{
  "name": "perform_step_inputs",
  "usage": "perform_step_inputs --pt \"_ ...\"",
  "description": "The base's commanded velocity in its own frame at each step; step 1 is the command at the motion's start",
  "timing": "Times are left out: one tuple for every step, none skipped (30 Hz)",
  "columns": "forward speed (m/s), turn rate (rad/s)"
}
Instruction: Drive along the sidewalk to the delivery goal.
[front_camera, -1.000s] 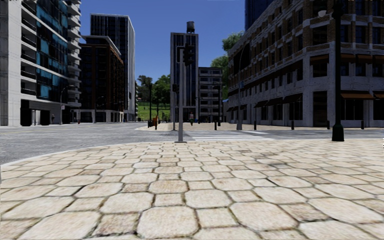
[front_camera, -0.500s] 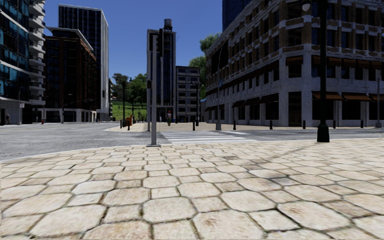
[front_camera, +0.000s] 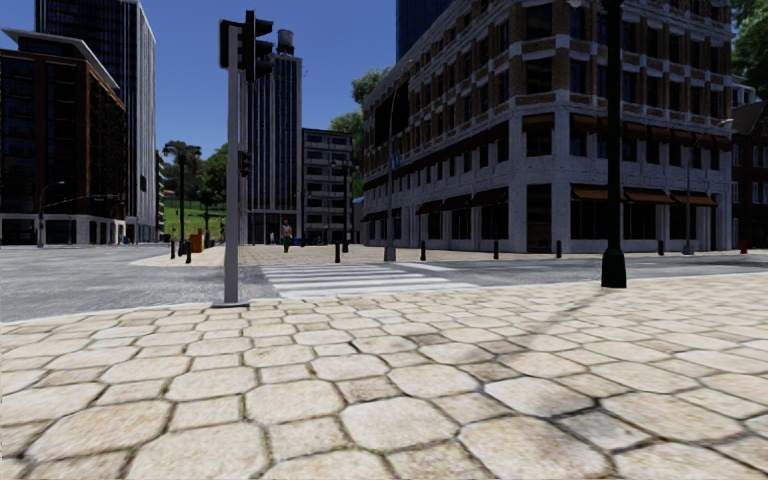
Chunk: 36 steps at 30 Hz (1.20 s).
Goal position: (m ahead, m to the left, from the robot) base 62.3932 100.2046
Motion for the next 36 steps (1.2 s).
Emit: perform_step_inputs --pt "2.00 0.00" --pt "2.00 0.00" --pt "2.00 0.00" --pt "2.00 0.00" --pt "2.00 0.00" --pt "2.00 0.00" --pt "2.00 0.00" --pt "2.00 0.00" --pt "2.00 0.00" --pt "2.00 0.00" --pt "2.00 0.00" --pt "2.00 0.00" --pt "2.00 0.00" --pt "2.00 0.00" --pt "2.00 0.00" --pt "2.00 0.00" --pt "2.00 0.00" --pt "2.00 0.00" --pt "2.00 0.00" --pt "2.00 0.00" --pt "2.00 0.00" --pt "2.00 0.00" --pt "2.00 0.00" --pt "2.00 0.00" --pt "2.00 0.00" --pt "2.00 0.00" --pt "2.00 0.00" --pt "2.00 0.00" --pt "2.00 0.00" --pt "2.00 0.00" --pt "2.00 0.00" --pt "2.00 0.00" --pt "2.00 0.00" --pt "2.00 0.00" --pt "2.00 0.00" --pt "2.00 0.00"
